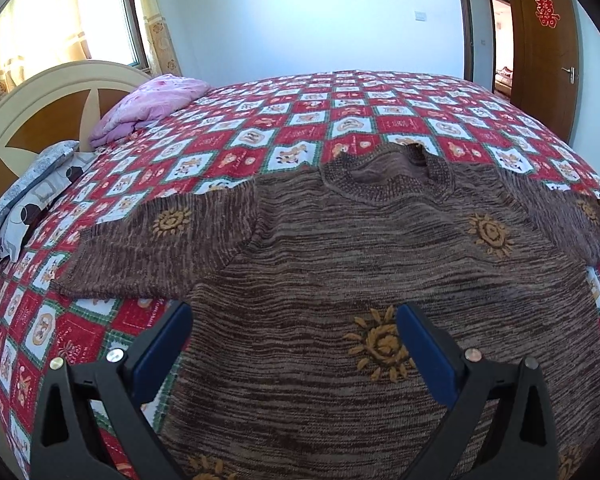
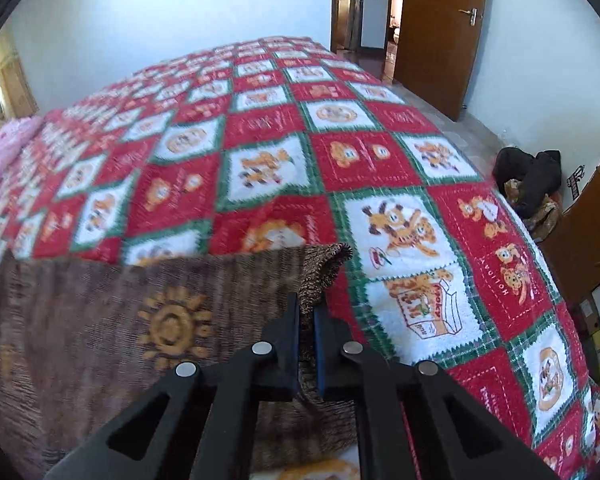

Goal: Fold small clothes
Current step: 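Reach the right gripper to the sweater sleeve cuff and grasp it, then lift the held sleeve and fold it across the sweater body with the right gripper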

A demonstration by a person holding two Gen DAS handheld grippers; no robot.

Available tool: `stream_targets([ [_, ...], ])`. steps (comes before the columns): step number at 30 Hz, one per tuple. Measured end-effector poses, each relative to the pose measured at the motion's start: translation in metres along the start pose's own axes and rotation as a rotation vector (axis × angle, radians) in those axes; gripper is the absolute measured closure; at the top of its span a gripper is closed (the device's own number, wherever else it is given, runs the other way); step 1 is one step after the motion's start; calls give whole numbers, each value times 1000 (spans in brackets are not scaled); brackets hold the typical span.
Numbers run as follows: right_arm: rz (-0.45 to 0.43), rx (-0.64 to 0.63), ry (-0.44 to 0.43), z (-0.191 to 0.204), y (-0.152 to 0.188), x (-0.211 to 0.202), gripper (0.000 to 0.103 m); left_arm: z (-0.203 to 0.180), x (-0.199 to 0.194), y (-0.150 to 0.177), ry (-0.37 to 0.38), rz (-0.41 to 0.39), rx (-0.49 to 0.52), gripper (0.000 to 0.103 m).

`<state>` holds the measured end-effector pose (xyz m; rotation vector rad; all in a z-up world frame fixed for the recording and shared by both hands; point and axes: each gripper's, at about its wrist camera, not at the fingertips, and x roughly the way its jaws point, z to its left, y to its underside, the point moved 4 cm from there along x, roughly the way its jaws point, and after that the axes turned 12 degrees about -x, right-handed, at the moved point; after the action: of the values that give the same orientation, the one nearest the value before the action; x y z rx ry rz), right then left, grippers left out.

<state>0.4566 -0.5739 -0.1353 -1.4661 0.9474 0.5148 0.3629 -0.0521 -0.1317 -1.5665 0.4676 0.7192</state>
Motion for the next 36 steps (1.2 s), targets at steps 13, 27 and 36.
stream_targets([
  [13,-97,-42,-120,87,-42,-88,98,38,-8,-3,0,-14,-69,0],
  [27,-111,-146,-276,221,-67,-129,98,74,-8,0,19,-10,-124,0],
  [36,-65,-179,-389,327,-45,-96,98,98,-4,3,5,-1,-159,0],
])
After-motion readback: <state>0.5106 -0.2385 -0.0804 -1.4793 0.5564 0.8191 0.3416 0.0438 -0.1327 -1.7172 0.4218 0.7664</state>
